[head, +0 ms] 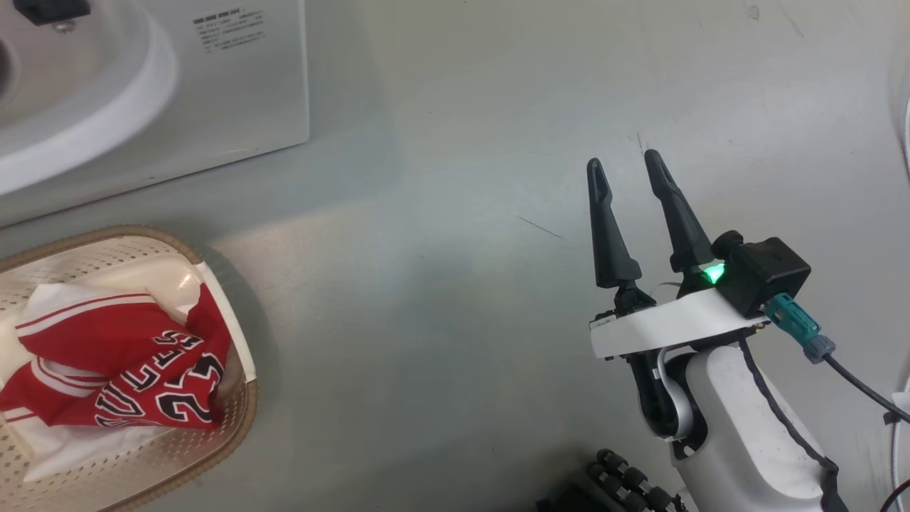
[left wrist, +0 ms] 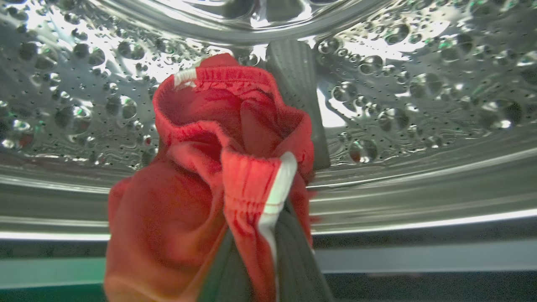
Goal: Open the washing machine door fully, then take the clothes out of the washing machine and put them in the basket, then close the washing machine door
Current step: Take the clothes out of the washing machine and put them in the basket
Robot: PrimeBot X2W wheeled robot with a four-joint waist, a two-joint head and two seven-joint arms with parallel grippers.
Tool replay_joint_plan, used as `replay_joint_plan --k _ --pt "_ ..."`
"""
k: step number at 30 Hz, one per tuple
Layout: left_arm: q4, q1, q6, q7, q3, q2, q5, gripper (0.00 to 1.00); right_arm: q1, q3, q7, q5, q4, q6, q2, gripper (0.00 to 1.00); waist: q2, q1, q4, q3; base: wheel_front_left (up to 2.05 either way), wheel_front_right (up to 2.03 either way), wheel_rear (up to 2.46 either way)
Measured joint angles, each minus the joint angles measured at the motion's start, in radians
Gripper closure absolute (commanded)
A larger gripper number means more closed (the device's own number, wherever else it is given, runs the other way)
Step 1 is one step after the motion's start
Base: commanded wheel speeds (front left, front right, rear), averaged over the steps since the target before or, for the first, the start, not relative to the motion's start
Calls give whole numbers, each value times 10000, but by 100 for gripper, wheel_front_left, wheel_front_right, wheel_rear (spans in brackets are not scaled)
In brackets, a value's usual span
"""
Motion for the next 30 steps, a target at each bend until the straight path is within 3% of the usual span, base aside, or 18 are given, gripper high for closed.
replay_joint_plan --k 20,30 --pt "625 1679 -600 -2901 -182 -2266 -920 100 -29 -811 0 -546 947 0 -21 0 0 0 1092 -1749 0 0 0" --pt "779 2974 -719 -4222 -236 -2846 -1141 100 271 -997 0 -696 1162 0 -33 0 0 0 1542 -2622 0 0 0"
